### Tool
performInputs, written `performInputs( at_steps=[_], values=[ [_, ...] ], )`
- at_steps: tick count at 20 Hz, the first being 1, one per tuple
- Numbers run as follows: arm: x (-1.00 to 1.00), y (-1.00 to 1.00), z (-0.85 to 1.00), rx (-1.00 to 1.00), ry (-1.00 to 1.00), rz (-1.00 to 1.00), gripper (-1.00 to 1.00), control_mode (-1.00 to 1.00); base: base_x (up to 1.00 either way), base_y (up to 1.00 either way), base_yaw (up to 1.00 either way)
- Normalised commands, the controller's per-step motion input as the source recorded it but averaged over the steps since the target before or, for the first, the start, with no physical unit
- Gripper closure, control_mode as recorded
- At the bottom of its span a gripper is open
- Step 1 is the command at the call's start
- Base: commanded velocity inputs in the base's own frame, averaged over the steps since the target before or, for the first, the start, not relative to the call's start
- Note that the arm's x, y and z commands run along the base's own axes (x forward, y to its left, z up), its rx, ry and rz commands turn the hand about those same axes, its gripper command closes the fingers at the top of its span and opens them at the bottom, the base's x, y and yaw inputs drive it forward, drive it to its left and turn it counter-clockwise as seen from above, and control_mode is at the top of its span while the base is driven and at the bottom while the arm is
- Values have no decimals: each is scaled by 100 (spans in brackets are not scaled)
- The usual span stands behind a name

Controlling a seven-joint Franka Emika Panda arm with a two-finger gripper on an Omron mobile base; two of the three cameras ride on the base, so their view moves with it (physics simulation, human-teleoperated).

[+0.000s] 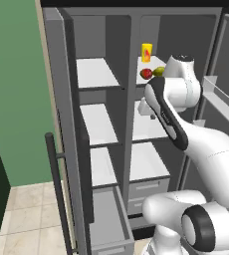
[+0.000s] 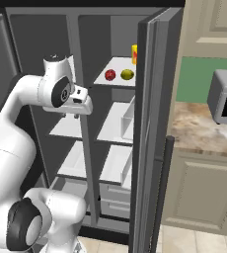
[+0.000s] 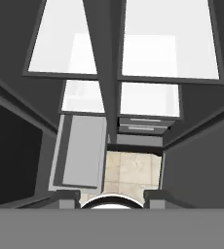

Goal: Take the mango and pear from the fridge shelf and place them in the freezer drawer to begin freezing them.

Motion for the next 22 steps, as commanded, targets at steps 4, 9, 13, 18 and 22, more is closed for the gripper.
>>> performInputs(
  at_steps=[4,9,13,18,22],
  values=[
    [0,0,-5,0,1,0,-100,-100,0,0,0],
    [-57,-4,9,-1,-43,0,-100,-100,0,0,0],
    [-30,-31,63,0,-35,0,-100,-100,0,0,0],
    [7,-38,75,2,-8,0,-100,-100,0,0,0],
    [8,-14,81,8,2,0,-100,-100,0,0,0]
  ],
)
